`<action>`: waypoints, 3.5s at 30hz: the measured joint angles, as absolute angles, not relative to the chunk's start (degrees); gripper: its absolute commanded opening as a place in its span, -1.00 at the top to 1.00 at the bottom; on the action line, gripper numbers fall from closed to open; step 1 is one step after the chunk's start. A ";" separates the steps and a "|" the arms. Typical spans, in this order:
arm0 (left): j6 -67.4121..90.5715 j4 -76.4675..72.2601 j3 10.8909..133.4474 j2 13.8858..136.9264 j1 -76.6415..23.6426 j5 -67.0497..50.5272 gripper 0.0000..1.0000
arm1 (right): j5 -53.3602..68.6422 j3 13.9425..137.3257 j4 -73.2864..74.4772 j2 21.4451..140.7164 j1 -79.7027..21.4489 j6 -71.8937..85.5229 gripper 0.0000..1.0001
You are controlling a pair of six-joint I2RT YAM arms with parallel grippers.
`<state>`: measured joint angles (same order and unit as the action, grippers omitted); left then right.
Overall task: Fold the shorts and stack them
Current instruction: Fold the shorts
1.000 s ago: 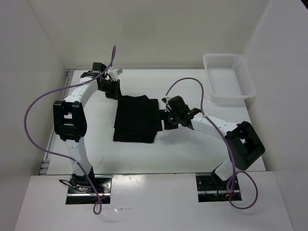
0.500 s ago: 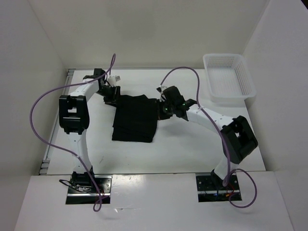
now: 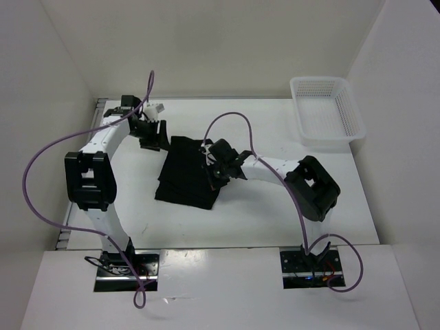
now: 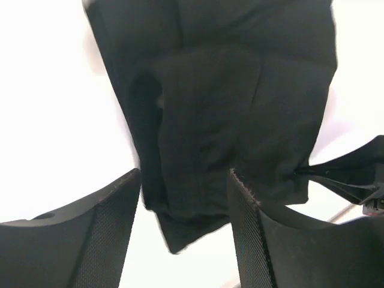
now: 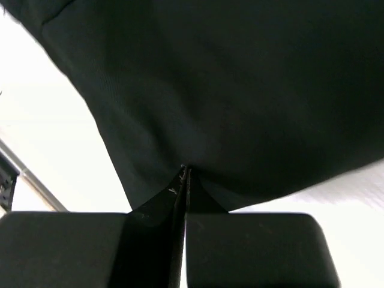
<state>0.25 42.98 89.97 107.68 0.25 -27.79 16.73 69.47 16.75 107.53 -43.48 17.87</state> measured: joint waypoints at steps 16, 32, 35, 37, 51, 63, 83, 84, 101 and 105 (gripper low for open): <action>0.47 47.35 72.82 109.43 -3.68 -25.91 -0.19 | 12.23 69.56 18.94 109.32 -43.03 16.99 0.39; 0.27 47.99 74.48 106.37 -3.51 -23.07 -0.29 | 21.19 75.64 12.78 111.92 -25.89 22.48 -0.42; 0.25 48.21 76.29 106.17 -2.83 -22.83 -0.32 | 22.87 75.75 12.75 114.02 -26.15 22.70 -0.42; 0.25 48.07 77.45 106.17 -1.58 -22.35 -0.32 | 23.49 76.18 12.73 115.35 -26.26 22.79 -0.39; 0.25 48.95 75.88 107.94 0.69 -25.10 -0.32 | 28.73 78.72 4.45 119.55 -21.21 28.75 -0.27; 0.25 49.98 72.84 107.96 0.67 -27.09 -0.32 | 31.51 83.72 3.33 125.62 -21.23 31.92 0.43; 0.23 50.46 79.40 110.54 0.19 -34.00 -0.48 | 29.71 102.67 7.97 133.36 -13.19 34.13 0.21; 0.25 50.74 80.12 110.61 0.19 -34.70 -0.48 | 29.74 105.56 8.99 134.28 -12.84 33.61 -0.13; 0.30 49.60 83.50 109.54 -0.40 -33.74 -0.65 | 15.11 101.19 22.85 121.01 -12.47 23.16 -1.00; 0.21 48.49 86.30 107.87 -0.05 -32.10 -0.78 | 7.86 90.56 22.76 103.77 -12.47 21.52 -1.00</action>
<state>0.21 48.49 86.30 107.87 -0.05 -32.10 7.86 90.56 22.76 103.77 -12.47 21.52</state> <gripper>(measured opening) 0.871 0.999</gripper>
